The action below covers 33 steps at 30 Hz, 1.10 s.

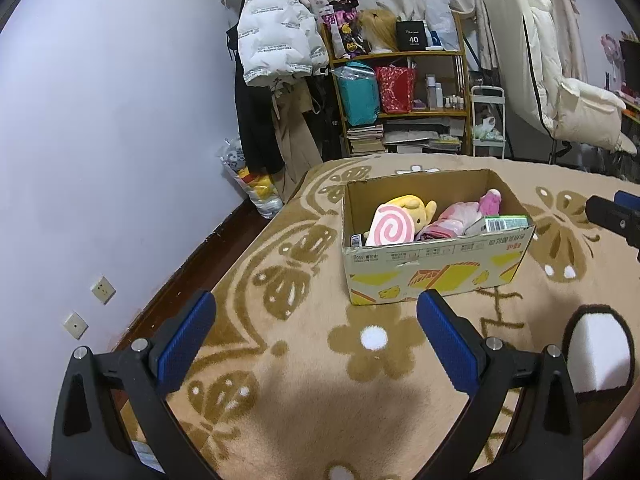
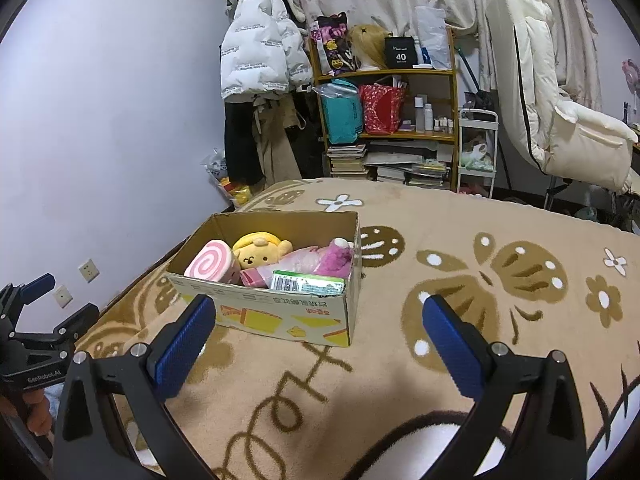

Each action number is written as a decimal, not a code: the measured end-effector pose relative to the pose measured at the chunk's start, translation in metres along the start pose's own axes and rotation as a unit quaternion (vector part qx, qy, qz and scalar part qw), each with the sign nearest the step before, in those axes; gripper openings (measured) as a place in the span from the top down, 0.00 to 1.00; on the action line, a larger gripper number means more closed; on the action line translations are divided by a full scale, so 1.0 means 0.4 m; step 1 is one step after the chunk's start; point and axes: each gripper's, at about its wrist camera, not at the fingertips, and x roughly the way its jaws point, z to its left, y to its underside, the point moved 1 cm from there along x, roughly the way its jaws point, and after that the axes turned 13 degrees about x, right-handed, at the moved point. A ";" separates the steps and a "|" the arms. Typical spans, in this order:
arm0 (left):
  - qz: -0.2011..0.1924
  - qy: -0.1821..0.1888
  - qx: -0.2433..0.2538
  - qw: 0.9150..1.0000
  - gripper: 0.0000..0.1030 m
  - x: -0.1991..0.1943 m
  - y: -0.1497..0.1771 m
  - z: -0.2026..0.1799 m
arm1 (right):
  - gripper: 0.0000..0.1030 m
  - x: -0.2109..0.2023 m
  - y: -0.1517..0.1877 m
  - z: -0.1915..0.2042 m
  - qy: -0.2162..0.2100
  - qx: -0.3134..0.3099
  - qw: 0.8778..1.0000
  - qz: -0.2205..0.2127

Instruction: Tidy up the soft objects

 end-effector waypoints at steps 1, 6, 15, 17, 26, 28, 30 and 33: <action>0.000 -0.002 0.002 1.000 0.03 0.001 0.000 -0.002 | 0.00 0.001 0.001 0.000 0.001 0.000 1.000 0.000; 0.008 0.003 0.004 1.000 0.03 0.009 0.003 -0.004 | 0.00 0.003 0.003 -0.002 0.002 0.000 1.000 0.003; 0.007 0.001 -0.003 1.000 0.03 0.008 0.005 0.002 | 0.00 0.005 0.009 -0.003 0.005 0.000 1.000 0.002; 0.007 0.002 -0.003 1.000 0.03 0.008 0.005 0.002 | 0.00 0.005 0.009 -0.005 0.006 0.001 1.000 0.002; 0.007 0.006 -0.003 1.000 0.03 0.006 0.002 0.003 | 0.00 0.004 0.008 -0.006 0.007 0.001 1.000 0.002; 0.006 0.006 -0.002 1.000 0.03 0.006 0.002 0.004 | 0.00 0.004 0.008 -0.008 0.007 0.001 1.000 0.002; 0.007 0.007 -0.002 1.000 0.03 0.006 0.002 0.003 | 0.00 0.004 0.008 -0.007 0.006 0.002 1.000 0.002; 0.006 0.007 -0.002 1.000 0.03 0.005 0.002 0.002 | 0.00 0.004 0.007 -0.007 0.006 0.001 1.000 0.002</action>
